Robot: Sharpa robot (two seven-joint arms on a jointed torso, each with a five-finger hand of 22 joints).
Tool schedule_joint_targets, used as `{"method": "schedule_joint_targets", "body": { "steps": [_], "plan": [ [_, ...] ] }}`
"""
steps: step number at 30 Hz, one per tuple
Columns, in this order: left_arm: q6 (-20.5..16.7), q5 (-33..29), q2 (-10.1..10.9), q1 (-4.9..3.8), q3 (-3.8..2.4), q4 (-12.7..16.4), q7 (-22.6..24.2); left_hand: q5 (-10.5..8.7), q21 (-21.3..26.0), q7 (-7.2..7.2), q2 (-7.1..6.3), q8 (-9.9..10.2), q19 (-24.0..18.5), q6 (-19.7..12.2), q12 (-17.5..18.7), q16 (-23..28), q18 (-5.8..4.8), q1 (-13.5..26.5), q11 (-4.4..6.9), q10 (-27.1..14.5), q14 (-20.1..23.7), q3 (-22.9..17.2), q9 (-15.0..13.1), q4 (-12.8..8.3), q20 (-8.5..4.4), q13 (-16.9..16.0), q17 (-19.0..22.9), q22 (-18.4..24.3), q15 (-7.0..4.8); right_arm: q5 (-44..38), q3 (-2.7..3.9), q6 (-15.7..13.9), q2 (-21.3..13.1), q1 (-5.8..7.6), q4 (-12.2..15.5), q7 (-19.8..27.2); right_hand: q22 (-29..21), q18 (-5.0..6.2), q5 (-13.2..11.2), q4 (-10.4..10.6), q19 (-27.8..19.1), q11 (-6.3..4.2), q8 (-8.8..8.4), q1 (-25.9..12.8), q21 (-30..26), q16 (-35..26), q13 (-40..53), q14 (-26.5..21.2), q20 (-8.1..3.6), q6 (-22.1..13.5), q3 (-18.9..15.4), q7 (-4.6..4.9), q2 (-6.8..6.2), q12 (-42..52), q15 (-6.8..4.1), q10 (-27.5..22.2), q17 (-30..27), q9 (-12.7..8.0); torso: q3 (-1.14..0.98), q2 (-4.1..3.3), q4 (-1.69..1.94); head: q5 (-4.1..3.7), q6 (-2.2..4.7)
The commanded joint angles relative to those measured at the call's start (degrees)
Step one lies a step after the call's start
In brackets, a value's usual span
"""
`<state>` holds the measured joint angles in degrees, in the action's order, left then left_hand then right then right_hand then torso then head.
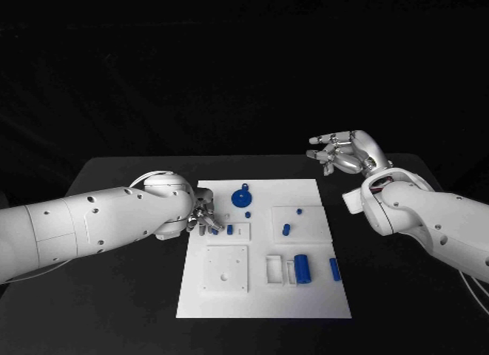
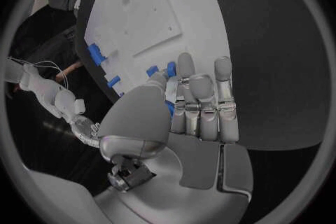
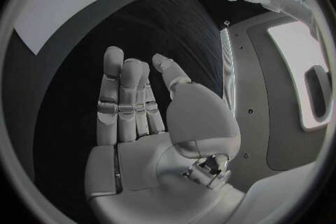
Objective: Assemble the parts on the task board
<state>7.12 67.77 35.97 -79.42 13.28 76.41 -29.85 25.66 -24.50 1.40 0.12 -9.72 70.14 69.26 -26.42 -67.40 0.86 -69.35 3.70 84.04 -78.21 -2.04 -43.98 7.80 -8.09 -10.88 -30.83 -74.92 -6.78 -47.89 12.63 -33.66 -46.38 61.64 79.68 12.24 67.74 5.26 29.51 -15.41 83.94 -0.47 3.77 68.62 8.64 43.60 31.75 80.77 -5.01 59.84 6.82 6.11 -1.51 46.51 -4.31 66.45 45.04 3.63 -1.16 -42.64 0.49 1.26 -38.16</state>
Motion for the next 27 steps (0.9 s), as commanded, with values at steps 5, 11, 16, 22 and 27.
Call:
{"method": "schedule_joint_targets", "body": {
  "steps": [5,11,16,22,27],
  "plan": [
    [-1.77,-0.63,0.01,0.18,0.09,-0.10,-0.55,-0.26,0.22,-0.16,-0.74,-0.53,0.61,0.22,-0.27,0.07,-0.86,1.07,0.09,2.64,-0.09,0.67,0.03,0.86,-0.11,-0.06,0.09,-1.10,-0.61,-0.23,0.03,0.61,0.04,-0.04,0.00,0.61,-0.09,0.27,0.28,0.37,1.83,-0.04,-0.25,-0.48,-0.15,-0.24,-0.08,0.14,-0.33,-0.15,-0.09,0.16,-0.11,0.20,0.00,-0.48,0.04,-0.06,0.01,0.00,0.00,-0.01,0.06],
    [-2.51,-0.54,0.16,0.19,0.08,-0.26,-0.97,-0.28,0.19,-0.15,-1.04,-0.61,0.69,0.24,-0.35,0.04,-0.86,1.44,0.11,2.64,-0.11,0.99,0.01,1.28,-0.16,-0.11,0.08,-1.11,-0.66,-0.23,0.03,0.58,0.05,-0.07,-0.03,0.63,-0.09,0.27,0.28,0.37,1.83,-0.04,-0.25,-0.48,-0.15,-0.24,-0.08,0.14,-0.33,-0.15,-0.09,0.16,-0.11,0.20,0.00,-0.48,0.04,-0.06,0.00,-0.01,0.00,-0.03,0.11],
    [-2.78,-0.45,0.38,0.19,0.08,-0.30,-1.35,-0.41,0.19,-0.14,-1.67,-0.68,0.72,0.29,-0.35,0.02,-0.86,1.85,0.12,2.63,-0.08,1.37,0.02,1.92,-0.17,-0.13,0.08,-1.12,-0.67,-0.23,0.03,0.56,0.03,-0.09,-0.05,0.62,-0.09,0.27,0.28,0.37,1.83,-0.04,-0.25,-0.48,-0.15,-0.24,-0.08,0.14,-0.33,-0.15,-0.09,0.16,-0.11,0.20,0.00,-0.48,0.04,-0.06,0.04,-0.01,-0.01,-0.01,0.08],
    [-2.96,-0.29,0.65,0.19,0.07,-0.27,-1.83,-0.70,0.15,-0.10,-2.65,-0.90,0.76,0.50,-0.43,-0.04,-0.86,2.06,0.13,2.64,-0.07,1.41,-0.07,3.10,-0.21,-0.19,0.06,-1.12,-0.71,-0.23,0.03,0.55,0.00,-0.12,-0.05,0.62,-0.09,0.27,0.28,0.37,1.83,-0.04,-0.25,-0.48,-0.15,-0.24,-0.08,0.14,-0.33,-0.15,-0.09,0.16,-0.11,0.20,0.00,-0.48,0.04,-0.06,0.07,0.01,0.02,0.03,0.09],
    [-2.96,-0.24,0.84,0.19,0.07,-0.20,-1.96,-1.03,0.10,-0.10,-3.63,-1.07,0.77,0.58,-0.49,-0.08,-0.86,2.27,0.15,2.64,-0.11,1.12,-0.27,4.17,-0.22,-0.23,0.05,-1.12,-0.71,-0.23,0.03,0.54,0.00,-0.14,-0.07,0.62,-0.18,0.28,0.29,0.44,1.84,-0.03,-0.24,-0.42,-0.17,-0.27,-0.11,0.16,-0.32,-0.24,-0.17,0.18,-0.17,0.18,0.01,-0.49,0.02,-0.06,0.07,0.00,0.03,0.04,0.08]
  ]
}}
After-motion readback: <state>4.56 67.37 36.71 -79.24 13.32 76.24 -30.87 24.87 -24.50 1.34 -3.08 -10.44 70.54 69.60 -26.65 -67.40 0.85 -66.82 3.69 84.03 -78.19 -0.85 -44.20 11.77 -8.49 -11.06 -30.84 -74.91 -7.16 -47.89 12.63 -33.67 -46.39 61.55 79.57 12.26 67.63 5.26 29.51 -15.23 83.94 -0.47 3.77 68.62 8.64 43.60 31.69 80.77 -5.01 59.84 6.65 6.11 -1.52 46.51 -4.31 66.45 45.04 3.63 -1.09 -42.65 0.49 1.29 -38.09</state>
